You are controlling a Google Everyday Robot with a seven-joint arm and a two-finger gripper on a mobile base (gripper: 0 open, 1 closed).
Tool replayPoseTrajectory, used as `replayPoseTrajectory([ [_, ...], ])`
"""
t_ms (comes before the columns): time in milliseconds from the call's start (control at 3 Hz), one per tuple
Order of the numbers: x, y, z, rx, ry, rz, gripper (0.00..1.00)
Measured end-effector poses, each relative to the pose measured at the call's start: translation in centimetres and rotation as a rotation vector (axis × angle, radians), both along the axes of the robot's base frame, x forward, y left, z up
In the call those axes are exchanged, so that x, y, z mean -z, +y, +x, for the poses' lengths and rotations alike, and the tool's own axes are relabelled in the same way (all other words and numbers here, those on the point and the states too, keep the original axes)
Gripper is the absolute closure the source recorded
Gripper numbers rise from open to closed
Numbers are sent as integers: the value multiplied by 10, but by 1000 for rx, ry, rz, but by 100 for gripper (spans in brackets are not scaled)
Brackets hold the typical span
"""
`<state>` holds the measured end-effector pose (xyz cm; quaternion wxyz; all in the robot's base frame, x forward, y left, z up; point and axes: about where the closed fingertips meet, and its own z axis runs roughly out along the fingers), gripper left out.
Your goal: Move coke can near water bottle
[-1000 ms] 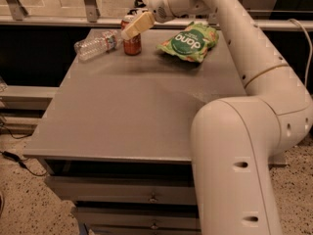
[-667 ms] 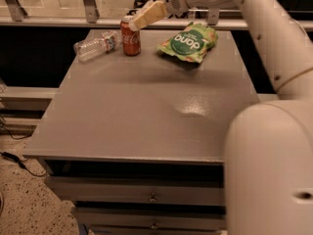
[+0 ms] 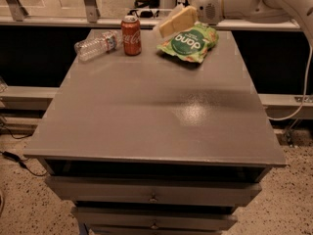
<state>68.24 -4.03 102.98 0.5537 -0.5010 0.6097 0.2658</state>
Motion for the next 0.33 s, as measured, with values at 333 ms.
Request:
replayPoseTrajectory([
  [333,3,-1,1,2,6,-4,0],
])
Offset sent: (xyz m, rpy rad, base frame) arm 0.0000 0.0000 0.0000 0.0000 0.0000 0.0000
